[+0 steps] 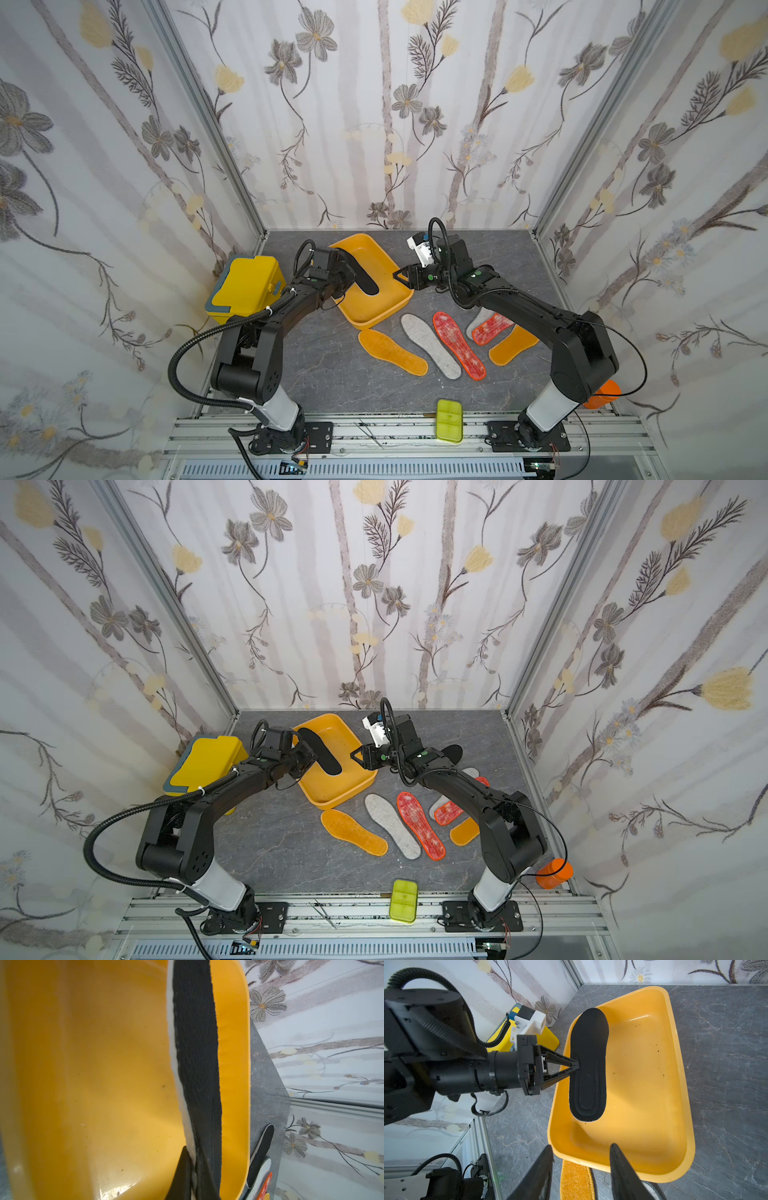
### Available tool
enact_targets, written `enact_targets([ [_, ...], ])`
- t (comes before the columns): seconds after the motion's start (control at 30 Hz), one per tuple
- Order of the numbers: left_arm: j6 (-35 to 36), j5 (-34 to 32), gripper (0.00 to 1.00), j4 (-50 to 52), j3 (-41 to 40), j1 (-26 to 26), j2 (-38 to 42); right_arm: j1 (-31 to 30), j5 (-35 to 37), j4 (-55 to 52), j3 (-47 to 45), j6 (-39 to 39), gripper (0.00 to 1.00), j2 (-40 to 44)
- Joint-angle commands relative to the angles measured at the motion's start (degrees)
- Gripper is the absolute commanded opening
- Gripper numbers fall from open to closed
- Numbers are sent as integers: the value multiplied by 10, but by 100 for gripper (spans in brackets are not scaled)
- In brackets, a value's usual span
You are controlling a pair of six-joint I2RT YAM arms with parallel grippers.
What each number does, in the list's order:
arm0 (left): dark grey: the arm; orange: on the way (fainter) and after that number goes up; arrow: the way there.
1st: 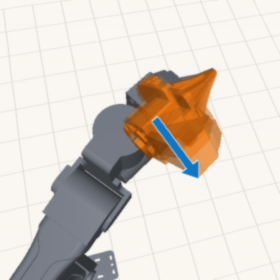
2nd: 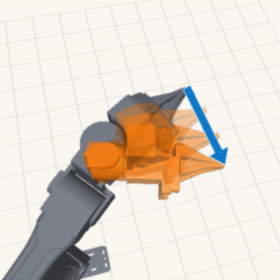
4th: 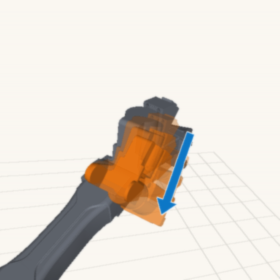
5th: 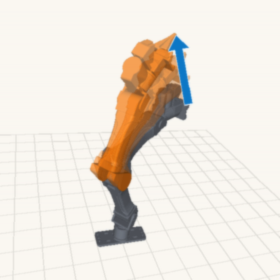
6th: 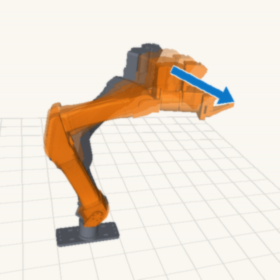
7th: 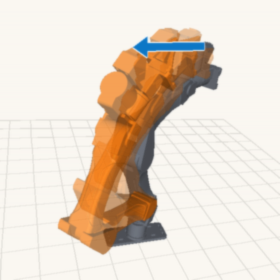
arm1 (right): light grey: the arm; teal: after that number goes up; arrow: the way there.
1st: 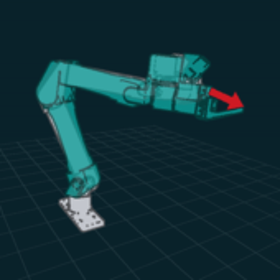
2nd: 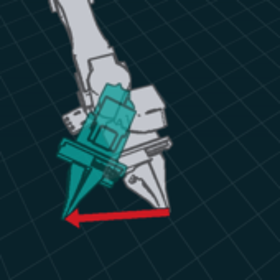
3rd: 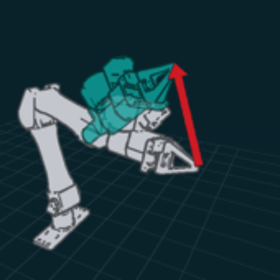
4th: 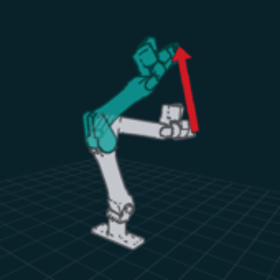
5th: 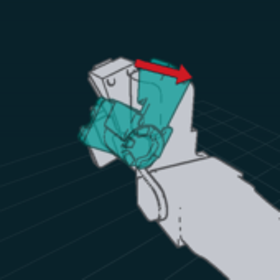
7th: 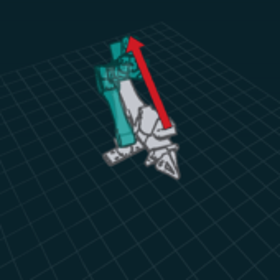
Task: Put the insoles into the storage box
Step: Place the insole in the storage box.
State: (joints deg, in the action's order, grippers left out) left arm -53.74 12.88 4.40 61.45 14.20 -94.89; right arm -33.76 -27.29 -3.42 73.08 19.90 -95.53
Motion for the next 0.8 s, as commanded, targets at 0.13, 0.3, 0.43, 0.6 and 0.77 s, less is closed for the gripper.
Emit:
enact_targets([
  [0.13,10,-19,0,85,67,14,-50,18,-18,33,-33,12,45,17],
  [0.3,0,-54,0,114,79,24,-60,33,-50,51,-54,13,45,21],
  [0.43,-9,-75,0,136,78,29,-64,43,-69,67,-71,12,45,24],
  [0.6,-15,-84,0,137,69,30,-64,50,-89,85,-90,11,45,31],
  [0.77,-11,-120,0,173,97,35,-80,55,-102,90,-100,9,45,32],
])
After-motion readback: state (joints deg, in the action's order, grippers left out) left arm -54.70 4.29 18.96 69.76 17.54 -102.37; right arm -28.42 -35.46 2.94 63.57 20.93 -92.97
